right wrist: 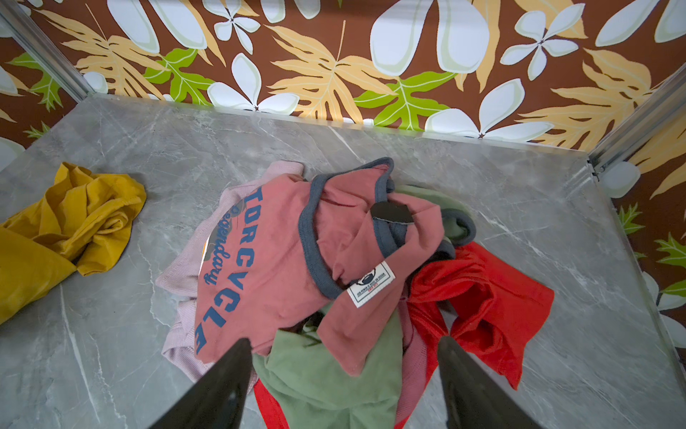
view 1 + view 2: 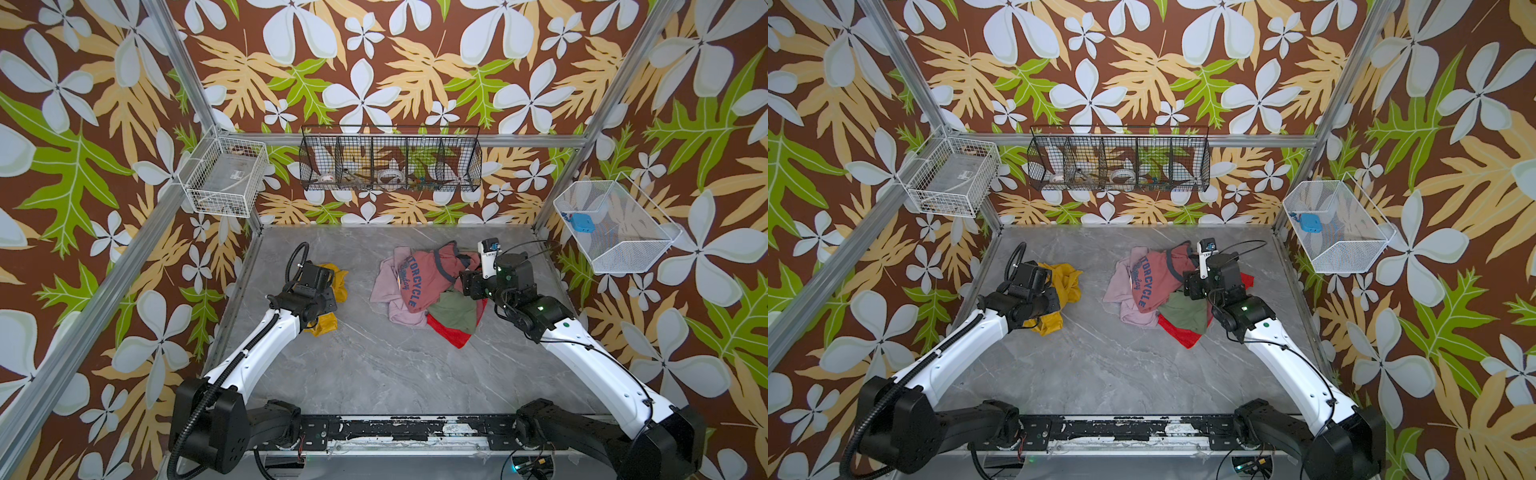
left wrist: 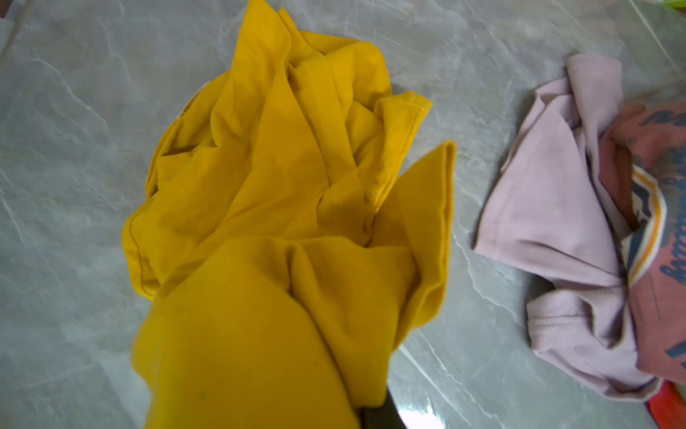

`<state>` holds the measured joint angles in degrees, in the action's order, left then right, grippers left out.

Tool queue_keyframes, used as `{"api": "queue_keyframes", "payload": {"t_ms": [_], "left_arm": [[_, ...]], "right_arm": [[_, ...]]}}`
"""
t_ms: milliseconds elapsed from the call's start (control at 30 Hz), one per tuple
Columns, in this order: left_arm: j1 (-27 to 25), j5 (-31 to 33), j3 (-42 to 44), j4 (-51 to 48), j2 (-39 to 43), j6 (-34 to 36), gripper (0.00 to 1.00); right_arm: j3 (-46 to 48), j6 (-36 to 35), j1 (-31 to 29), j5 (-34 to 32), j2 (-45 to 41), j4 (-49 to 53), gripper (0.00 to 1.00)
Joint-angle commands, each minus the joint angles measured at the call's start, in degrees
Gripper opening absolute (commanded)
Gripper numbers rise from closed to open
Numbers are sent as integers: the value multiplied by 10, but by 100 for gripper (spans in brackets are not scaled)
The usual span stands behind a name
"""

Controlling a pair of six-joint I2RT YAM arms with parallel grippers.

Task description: Pick out a specific cloth from the pile

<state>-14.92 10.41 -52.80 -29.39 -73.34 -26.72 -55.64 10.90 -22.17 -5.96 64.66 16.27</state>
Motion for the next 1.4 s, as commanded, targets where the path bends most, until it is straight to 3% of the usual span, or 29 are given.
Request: {"api": "queue_keyframes", "payload": {"t_ms": [0, 500, 633, 833, 1367], "left_arm": [[14, -14, -21, 32, -26, 27, 0], [59, 26, -134, 58, -189, 47, 9], [84, 2, -139, 75, -224, 60, 15], [85, -55, -161, 70, -277, 100, 11], [85, -101, -228, 100, -391, 63, 12]], "right_arm": [[-4, 2, -1, -2, 0, 5, 78], [1, -1, 0, -23, -14, 17, 78], [3, -2, 0, -31, -20, 22, 78], [5, 1, 0, -37, -23, 23, 78], [4, 8, 0, -57, -30, 34, 77]]}}
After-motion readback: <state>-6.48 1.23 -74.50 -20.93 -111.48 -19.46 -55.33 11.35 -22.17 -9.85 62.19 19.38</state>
